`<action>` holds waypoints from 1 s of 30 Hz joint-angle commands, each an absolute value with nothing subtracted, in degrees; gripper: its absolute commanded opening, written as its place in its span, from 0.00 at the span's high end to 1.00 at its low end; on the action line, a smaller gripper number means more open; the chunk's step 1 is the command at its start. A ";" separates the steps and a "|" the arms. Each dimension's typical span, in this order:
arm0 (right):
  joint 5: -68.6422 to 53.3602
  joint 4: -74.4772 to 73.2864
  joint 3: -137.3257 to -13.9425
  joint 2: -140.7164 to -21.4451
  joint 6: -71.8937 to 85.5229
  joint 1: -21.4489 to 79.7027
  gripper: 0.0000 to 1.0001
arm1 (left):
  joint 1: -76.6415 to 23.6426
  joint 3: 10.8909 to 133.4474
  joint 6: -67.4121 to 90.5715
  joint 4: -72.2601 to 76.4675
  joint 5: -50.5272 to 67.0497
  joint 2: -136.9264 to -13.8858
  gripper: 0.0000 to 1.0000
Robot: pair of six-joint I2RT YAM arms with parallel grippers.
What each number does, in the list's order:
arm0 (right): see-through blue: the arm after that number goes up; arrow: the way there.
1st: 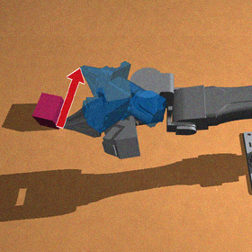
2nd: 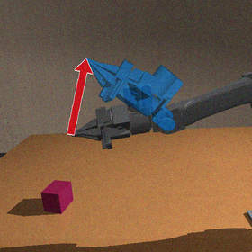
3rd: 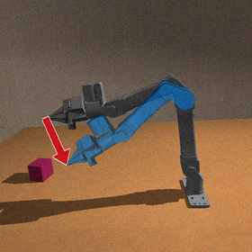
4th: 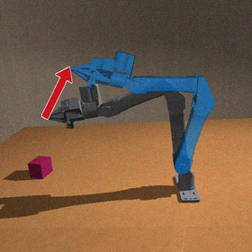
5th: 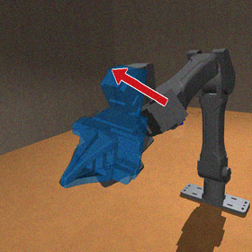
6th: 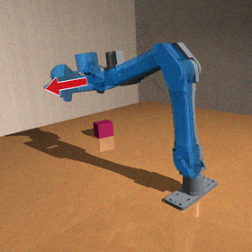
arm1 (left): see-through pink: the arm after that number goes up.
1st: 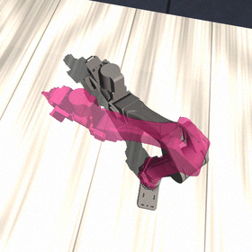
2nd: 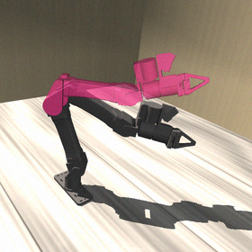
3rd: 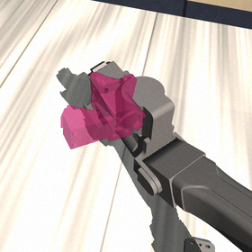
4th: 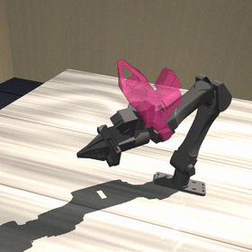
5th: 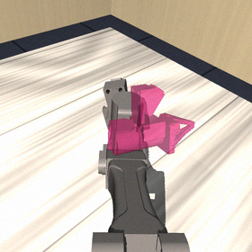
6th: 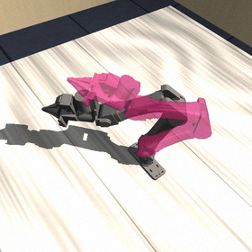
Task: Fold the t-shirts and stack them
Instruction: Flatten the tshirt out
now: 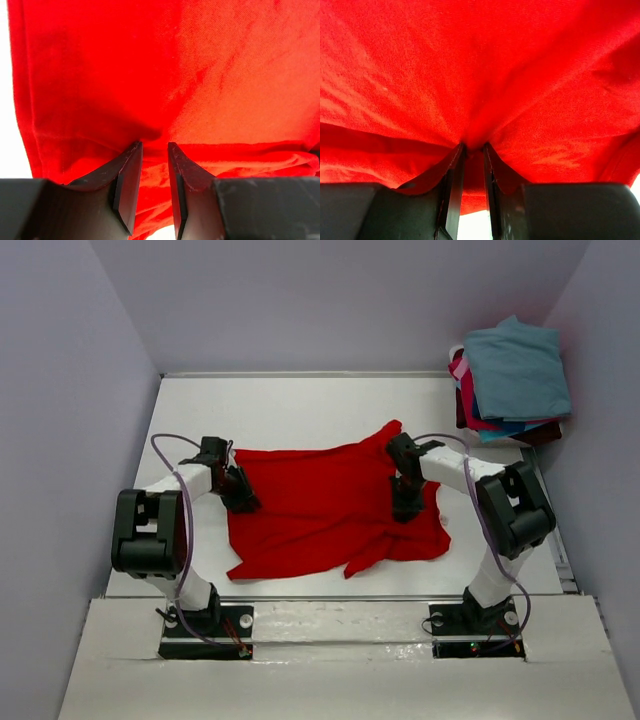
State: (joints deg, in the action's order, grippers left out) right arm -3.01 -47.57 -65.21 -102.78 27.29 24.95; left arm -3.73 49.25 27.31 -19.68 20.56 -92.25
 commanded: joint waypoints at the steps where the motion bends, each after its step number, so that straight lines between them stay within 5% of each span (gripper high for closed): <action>1: -3.70 -49.92 -61.61 -99.94 29.88 26.37 0.73 | -3.25 47.11 26.28 -23.20 21.09 -87.89 0.61; 6: -0.53 -51.68 -64.85 -97.47 31.55 26.37 0.72 | -3.25 48.24 25.67 -25.40 20.48 -85.52 0.59; 11: 3.95 -53.08 -76.09 -97.38 32.08 26.37 0.50 | -3.25 55.01 24.96 -29.44 18.64 -83.76 0.51; 14: 5.71 -53.70 -83.72 -99.49 31.90 26.37 0.23 | -3.25 59.93 24.26 -31.11 17.41 -83.93 0.45; 15: 6.32 -53.88 -85.59 -100.10 31.56 26.37 0.00 | -3.25 61.86 24.08 -31.20 17.05 -84.46 0.43; 24: 7.47 -55.63 -100.89 -110.64 30.59 26.37 0.01 | -3.25 66.71 26.37 -26.28 19.16 -93.16 0.40; 30: 8.53 -54.93 -106.60 -117.49 30.93 23.83 0.21 | -3.25 70.31 25.66 -24.26 17.93 -101.24 0.40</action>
